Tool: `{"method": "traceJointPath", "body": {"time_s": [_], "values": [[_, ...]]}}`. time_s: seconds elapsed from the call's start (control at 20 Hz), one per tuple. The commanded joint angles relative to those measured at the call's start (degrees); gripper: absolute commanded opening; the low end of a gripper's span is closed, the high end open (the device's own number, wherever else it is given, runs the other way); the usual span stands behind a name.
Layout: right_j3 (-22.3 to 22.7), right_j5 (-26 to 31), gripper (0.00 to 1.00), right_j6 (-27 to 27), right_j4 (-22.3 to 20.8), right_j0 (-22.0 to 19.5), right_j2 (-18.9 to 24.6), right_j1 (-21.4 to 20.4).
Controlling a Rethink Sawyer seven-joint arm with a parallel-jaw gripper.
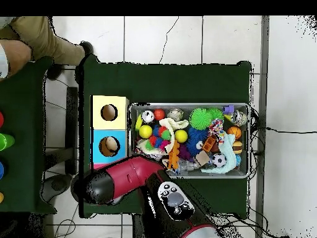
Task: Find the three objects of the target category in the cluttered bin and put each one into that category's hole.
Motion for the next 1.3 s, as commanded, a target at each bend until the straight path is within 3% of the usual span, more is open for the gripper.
{"method": "traceJointPath", "body": {"time_s": [0.05, 1.3], "values": [[-3.4, -3.8, 0.00, 3.8, -3.6, -0.6, -0.3, 2.5], [-6.2, -2.4, 0.00, 4.5, -4.9, 1.0, -0.7, 3.5]]}}
